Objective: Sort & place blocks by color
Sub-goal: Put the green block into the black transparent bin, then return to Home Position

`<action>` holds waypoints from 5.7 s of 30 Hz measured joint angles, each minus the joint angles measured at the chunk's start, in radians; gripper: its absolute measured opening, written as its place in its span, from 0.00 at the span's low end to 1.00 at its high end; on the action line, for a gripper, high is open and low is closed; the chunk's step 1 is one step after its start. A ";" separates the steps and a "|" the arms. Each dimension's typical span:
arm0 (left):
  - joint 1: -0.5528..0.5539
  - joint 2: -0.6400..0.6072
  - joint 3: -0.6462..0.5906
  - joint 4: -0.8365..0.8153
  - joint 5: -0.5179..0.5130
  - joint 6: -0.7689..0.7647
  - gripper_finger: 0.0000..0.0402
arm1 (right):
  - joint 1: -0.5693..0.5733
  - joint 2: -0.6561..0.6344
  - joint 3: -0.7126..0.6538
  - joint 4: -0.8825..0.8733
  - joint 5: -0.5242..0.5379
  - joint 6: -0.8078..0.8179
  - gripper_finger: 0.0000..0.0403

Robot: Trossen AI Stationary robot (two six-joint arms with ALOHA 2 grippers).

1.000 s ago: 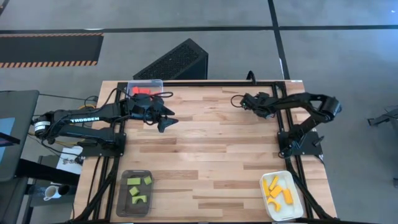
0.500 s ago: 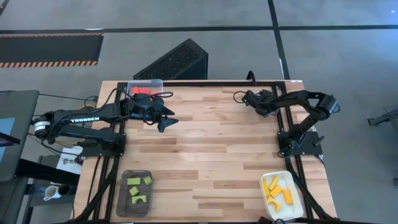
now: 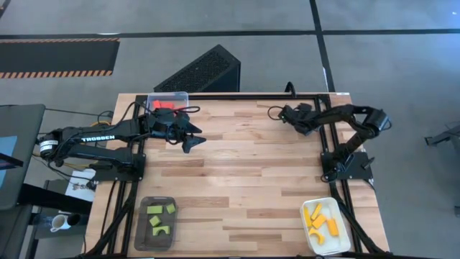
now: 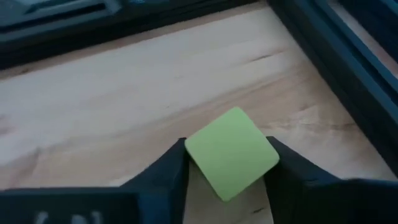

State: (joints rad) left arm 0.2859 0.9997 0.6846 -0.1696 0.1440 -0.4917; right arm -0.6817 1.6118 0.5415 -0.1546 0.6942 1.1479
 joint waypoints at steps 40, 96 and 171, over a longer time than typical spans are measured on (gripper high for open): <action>-0.051 0.436 0.000 0.795 0.215 -1.062 0.66 | 0.667 -0.258 0.174 0.600 -0.569 -1.047 0.45; -0.036 0.378 0.014 0.603 0.237 -0.746 0.26 | 0.602 -0.225 0.458 -0.029 -0.616 -1.138 0.64; -1.097 0.244 0.356 -0.738 -0.107 -0.497 0.57 | 0.478 -0.249 0.460 -0.084 -0.627 -1.143 0.63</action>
State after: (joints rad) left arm -0.8115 1.2437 1.0407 -0.9073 0.0375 -0.9885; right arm -0.2035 1.3623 1.0012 -0.2386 0.0673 0.0047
